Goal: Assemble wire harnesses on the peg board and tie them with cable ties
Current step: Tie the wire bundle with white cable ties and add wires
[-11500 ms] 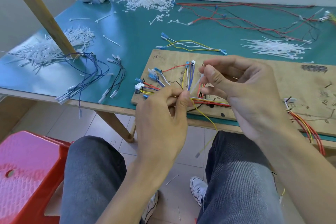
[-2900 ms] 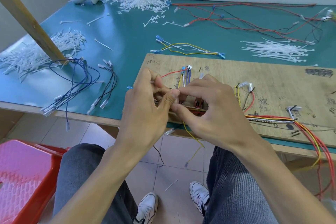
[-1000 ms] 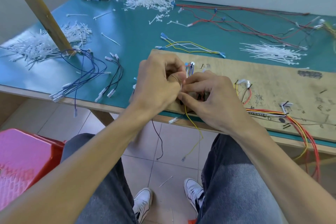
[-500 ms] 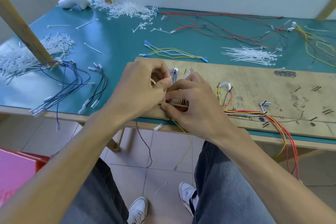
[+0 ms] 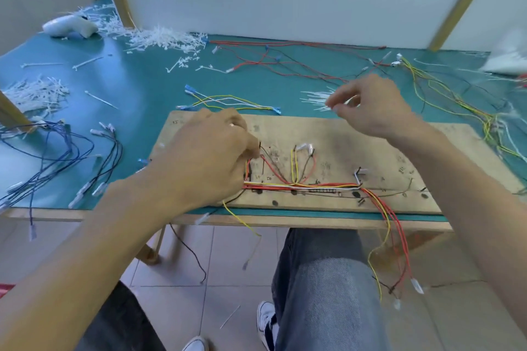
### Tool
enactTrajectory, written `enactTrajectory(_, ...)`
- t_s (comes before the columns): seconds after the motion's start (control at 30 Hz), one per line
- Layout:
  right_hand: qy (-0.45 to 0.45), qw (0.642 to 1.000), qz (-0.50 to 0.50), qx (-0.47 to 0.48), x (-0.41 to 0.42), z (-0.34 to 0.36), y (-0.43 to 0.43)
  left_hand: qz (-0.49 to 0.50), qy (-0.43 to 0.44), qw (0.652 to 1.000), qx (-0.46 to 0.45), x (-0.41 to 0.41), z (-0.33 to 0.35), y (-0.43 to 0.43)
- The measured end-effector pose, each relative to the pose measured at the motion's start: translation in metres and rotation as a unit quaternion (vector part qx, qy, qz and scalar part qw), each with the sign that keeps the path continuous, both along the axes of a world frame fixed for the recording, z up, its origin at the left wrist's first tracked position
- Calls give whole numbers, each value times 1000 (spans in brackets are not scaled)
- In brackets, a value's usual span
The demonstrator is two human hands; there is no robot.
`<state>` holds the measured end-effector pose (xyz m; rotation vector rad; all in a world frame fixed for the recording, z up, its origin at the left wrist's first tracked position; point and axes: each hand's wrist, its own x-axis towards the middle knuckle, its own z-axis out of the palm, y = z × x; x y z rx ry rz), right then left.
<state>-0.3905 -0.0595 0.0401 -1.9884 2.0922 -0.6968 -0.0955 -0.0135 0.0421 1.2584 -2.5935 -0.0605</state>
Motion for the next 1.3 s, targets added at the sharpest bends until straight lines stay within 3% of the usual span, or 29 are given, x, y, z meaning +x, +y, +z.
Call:
enactTrajectory(0.3,105,992,66,35,-39,-25,-71,-10,-19,1000,8,0,-2,-3)
enactTrajectory(0.57,187,971,129,79,-38,-11,-83,34,185,982,15,11,0,0)
enactTrajectory(0.83,79,992,79,-53,-49,-16,-75,59,251,966,17,13,1,3)
enactTrajectory(1.3,-56,977,41,-202,-50,-28,-67,76,271,959,41,7,-11,1)
